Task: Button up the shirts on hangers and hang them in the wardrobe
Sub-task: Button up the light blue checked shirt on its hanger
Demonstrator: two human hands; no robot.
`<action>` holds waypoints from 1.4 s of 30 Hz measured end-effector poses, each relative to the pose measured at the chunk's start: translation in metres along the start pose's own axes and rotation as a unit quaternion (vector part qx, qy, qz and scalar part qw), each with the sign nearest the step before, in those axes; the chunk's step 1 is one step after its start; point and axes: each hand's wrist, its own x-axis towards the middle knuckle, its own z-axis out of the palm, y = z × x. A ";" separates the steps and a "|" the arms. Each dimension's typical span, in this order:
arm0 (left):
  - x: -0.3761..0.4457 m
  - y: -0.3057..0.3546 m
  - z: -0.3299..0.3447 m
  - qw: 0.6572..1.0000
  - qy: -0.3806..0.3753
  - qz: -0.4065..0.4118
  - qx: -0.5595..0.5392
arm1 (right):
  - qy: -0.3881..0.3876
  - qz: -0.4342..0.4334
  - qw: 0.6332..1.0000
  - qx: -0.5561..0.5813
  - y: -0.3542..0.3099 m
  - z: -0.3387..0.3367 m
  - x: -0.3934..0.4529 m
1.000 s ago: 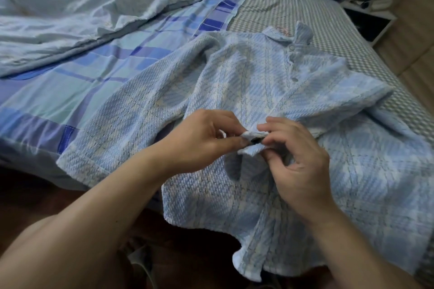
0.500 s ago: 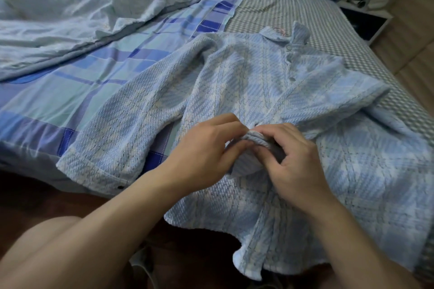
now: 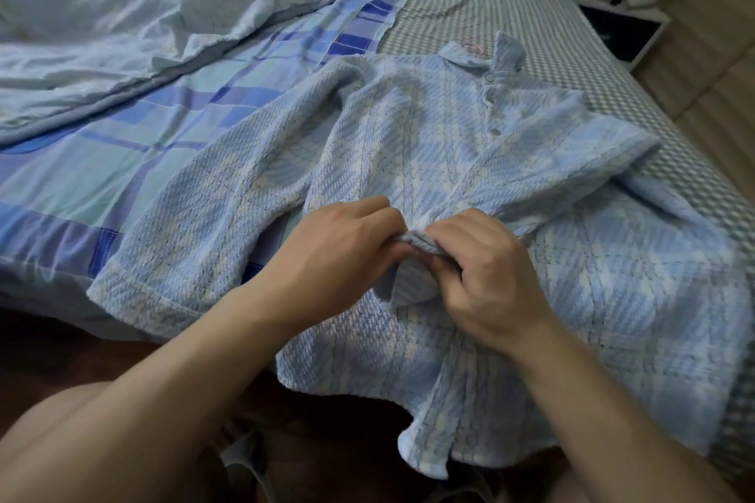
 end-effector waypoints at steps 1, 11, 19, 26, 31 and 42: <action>-0.002 -0.001 0.000 1.000 0.001 -0.002 -0.004 | 0.013 0.004 1.000 -0.007 -0.002 0.002 0.001; -0.006 0.001 0.013 0.990 -0.021 -0.083 -0.109 | 0.040 0.036 0.997 -0.047 0.003 0.006 -0.005; -0.005 0.027 0.032 0.969 -0.067 -0.124 -0.201 | 0.012 0.100 0.989 -0.107 0.015 -0.082 -0.048; 0.039 0.096 0.024 0.979 -0.150 -0.019 -0.138 | 0.359 0.506 0.780 -0.080 0.071 -0.227 -0.150; 0.041 0.119 0.015 0.969 -0.199 -0.049 -0.140 | 0.291 0.667 0.685 -0.040 0.070 -0.211 -0.226; -0.063 0.030 -0.034 0.944 -0.120 -0.307 -0.015 | 0.020 0.377 0.922 0.079 0.005 -0.091 -0.074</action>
